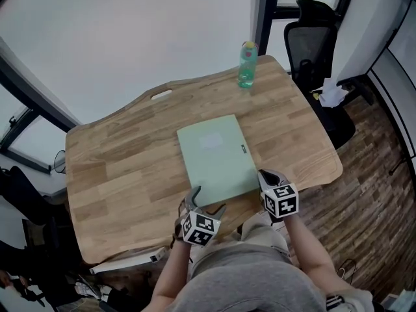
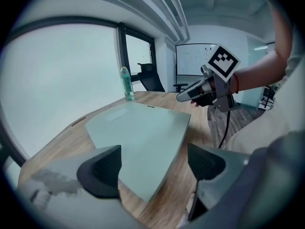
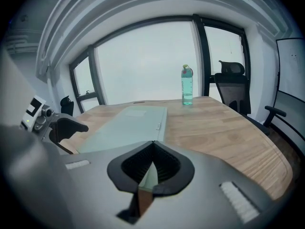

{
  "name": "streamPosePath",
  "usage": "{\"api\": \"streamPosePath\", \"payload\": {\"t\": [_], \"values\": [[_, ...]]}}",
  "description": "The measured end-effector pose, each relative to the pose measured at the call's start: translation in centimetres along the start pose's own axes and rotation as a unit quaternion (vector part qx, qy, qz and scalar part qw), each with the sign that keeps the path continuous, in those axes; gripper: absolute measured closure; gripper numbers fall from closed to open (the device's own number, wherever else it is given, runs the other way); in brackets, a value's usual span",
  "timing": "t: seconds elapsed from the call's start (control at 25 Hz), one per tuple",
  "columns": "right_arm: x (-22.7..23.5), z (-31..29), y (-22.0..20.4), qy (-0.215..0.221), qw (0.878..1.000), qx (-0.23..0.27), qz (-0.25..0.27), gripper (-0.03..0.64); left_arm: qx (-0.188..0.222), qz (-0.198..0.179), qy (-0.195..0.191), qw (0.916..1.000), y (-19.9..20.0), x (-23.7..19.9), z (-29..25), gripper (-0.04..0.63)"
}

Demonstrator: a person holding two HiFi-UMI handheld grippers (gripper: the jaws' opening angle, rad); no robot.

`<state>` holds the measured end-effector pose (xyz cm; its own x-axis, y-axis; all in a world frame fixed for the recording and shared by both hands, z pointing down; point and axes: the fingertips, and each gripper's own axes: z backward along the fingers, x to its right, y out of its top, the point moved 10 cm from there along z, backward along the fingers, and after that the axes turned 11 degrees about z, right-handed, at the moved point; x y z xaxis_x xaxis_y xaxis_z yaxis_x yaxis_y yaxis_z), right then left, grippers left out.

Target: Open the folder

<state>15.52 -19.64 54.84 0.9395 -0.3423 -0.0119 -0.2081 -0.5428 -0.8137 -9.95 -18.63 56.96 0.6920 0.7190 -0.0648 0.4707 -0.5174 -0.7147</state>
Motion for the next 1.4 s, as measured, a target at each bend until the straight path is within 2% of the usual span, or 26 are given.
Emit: {"api": "streamPosePath", "payload": {"t": [0.28,0.56,0.92,1.16,1.24,1.36,1.4], "values": [[0.2,-1.4,-1.6,0.029,0.999,-0.030,0.004,0.615,-0.029,-0.016,0.034,0.9989,-1.0,0.0,-0.7,0.158],[0.5,-2.0,-2.6,0.050,0.997,-0.049,0.010,0.615,-0.040,-0.005,0.062,0.9973,-1.2,0.0,-1.4,0.158],[0.9,-2.2,-2.9,0.068,0.997,-0.045,-0.002,0.614,-0.034,0.021,0.084,0.9956,-1.2,-0.4,-1.4,0.158],[1.1,-2.2,-3.1,0.075,0.996,-0.044,-0.007,0.614,-0.015,0.011,0.095,0.9953,-1.2,-0.3,-0.9,0.163],[1.1,-2.2,-3.0,0.077,0.996,-0.044,-0.011,0.614,-0.015,0.009,0.084,0.9963,-1.3,-0.1,-0.9,0.195],[1.2,-2.3,-3.0,0.080,0.996,-0.044,-0.014,0.614,-0.016,-0.003,0.068,0.9976,-1.3,0.5,-1.0,0.309],[1.2,-2.3,-3.0,0.081,0.996,-0.043,-0.014,0.614,-0.015,-0.009,0.068,0.9975,-1.2,0.8,-1.0,0.321]]}}
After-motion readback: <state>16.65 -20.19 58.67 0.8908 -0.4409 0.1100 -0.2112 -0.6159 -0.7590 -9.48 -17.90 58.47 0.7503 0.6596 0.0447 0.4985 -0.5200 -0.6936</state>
